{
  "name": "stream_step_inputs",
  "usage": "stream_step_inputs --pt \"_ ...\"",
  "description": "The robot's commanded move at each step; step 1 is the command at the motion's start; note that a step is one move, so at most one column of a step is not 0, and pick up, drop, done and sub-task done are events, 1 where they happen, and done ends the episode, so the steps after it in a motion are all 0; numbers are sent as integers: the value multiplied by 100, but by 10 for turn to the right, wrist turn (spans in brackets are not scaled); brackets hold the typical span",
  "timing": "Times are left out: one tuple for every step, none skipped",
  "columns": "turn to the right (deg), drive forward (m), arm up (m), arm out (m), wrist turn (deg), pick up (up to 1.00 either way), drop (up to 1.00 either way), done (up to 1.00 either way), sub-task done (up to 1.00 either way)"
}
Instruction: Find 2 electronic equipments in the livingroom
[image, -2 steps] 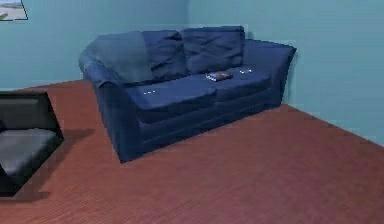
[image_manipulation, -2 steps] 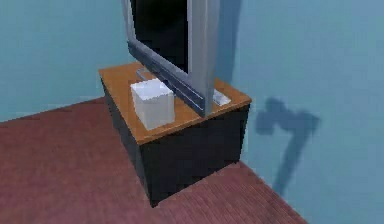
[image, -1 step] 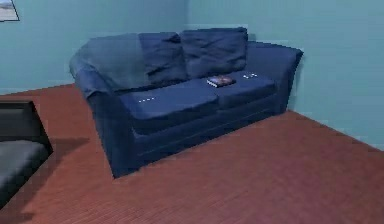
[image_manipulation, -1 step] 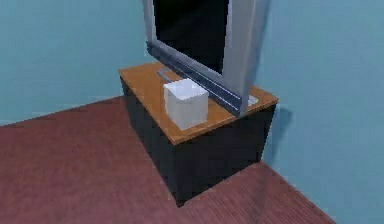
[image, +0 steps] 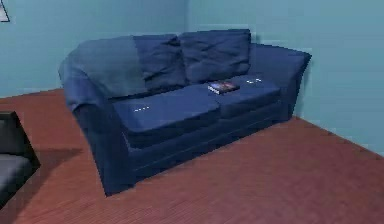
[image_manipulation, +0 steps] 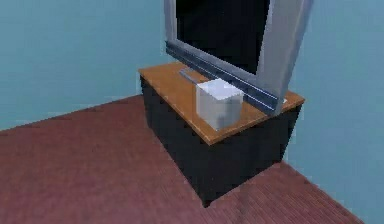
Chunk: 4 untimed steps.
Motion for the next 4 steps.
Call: stream_step_inputs --pt "270 0 0 0 0 0 0 0 0" --pt "0 100 0 0 0 0 0 0 0" --pt "0 60 0 0 0 0 0 0 0" --pt "-240 0 0 0 0 0 0 0 0"
